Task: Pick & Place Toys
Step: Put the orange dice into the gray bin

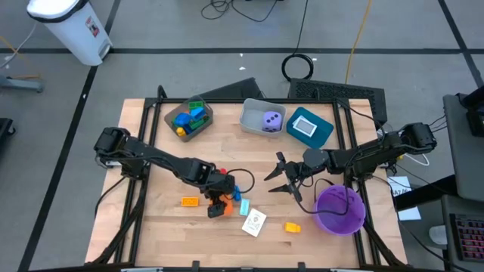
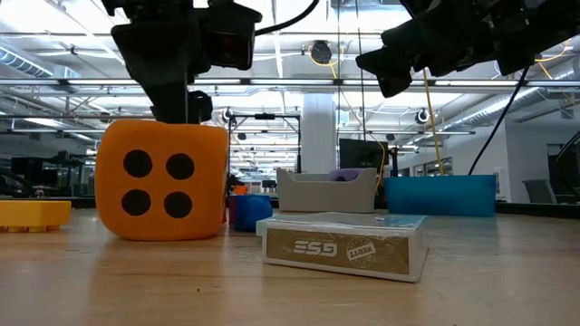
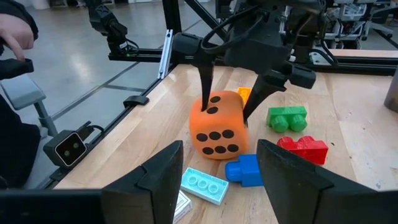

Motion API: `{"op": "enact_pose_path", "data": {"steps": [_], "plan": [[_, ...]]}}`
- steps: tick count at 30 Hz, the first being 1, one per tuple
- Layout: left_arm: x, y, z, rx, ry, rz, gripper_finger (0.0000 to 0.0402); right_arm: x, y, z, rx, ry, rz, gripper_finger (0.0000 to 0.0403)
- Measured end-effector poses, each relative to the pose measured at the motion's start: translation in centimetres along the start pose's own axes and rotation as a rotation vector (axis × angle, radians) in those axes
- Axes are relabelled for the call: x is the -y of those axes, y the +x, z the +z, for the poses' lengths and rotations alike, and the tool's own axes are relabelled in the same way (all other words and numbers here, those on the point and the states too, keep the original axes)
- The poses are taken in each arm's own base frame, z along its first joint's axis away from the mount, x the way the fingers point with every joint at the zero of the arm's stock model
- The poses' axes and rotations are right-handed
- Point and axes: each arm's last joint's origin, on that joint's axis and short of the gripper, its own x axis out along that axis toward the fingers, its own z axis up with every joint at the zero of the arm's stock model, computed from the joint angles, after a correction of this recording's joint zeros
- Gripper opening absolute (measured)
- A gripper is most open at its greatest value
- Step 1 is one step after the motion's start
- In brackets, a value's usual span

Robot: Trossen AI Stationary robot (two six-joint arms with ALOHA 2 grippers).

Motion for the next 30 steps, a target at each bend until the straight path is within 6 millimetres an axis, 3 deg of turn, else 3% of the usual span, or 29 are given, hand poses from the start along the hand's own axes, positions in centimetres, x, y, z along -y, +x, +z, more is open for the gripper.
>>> {"op": "enact_pose_path", "data": {"steps": [6, 15, 24, 30], "plan": [[-0.4, -0.5, 0.8, 0.019, 0.024, -0.015, 0.0245, 0.0, 0.0, 0.0, 0.000, 0.000, 0.000, 0.0196], [0.6, -2.7, 2.5, 0.079, 0.127, 0.048, 0.0232, 0.0, 0.0, 0.0, 0.000, 0.000, 0.000, 0.0196], [0.3, -3.1, 2.8, 0.084, 0.145, 0.065, 0.0123, 0.0, 0.0, 0.0, 0.000, 0.000, 0.000, 0.0196], [0.5, -2.7, 2.9, 0.082, 0.177, 0.065, 0.0106, 0.0, 0.0, 0.0, 0.000, 0.000, 0.000, 0.0196]]}}
